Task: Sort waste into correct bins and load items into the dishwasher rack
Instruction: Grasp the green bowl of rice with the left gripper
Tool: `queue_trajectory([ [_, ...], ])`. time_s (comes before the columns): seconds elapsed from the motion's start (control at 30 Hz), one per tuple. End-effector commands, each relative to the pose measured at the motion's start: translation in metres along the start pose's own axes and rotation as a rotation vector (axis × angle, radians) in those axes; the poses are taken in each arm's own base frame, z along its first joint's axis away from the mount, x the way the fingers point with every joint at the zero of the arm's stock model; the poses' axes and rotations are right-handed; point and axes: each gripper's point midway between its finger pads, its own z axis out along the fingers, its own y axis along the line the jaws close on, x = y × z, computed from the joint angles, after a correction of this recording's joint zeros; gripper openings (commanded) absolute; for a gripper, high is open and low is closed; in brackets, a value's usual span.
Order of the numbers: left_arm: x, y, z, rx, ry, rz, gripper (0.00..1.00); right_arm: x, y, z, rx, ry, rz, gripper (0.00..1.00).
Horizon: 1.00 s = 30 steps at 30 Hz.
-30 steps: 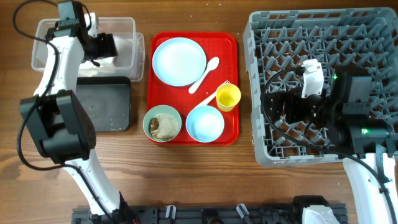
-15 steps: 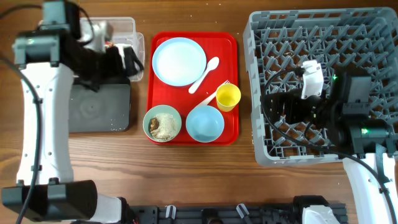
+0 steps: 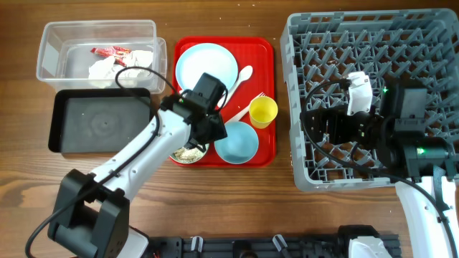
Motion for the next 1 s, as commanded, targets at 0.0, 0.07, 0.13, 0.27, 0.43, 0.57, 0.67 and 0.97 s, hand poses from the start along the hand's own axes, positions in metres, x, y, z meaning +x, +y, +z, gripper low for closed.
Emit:
queue_trajectory([
  [0.0,-0.003,0.011,0.025,-0.028,-0.039,-0.029,0.59,-0.004,0.004,-0.002,-0.016,-0.009,-0.021,1.00],
  [0.07,-0.010,0.014,0.037,-0.061,-0.068,-0.028,0.52,-0.004,0.004,-0.002,-0.016,-0.009,-0.021,1.00],
  [0.13,-0.013,0.013,0.053,-0.067,-0.068,-0.022,0.45,-0.004,0.004,-0.002,-0.016,-0.009,-0.021,1.00],
  [0.27,-0.014,0.012,0.056,-0.071,-0.064,-0.017,0.42,-0.005,0.004,-0.002,-0.016,-0.010,-0.022,1.00],
  [0.43,-0.035,-0.012,0.003,0.005,-0.123,0.006,0.50,-0.005,0.004,-0.002,-0.016,-0.009,-0.022,1.00],
  [0.57,-0.039,-0.007,-0.007,-0.005,-0.153,-0.027,0.53,-0.005,0.004,-0.002,-0.016,-0.009,-0.022,1.00],
  [0.67,-0.042,0.011,0.007,-0.070,-0.150,-0.121,0.53,-0.004,0.004,-0.002,-0.016,-0.009,-0.021,1.00],
  [0.97,-0.037,0.023,0.049,-0.150,-0.081,-0.146,0.50,-0.004,0.004,-0.002,-0.015,-0.008,-0.021,1.00],
])
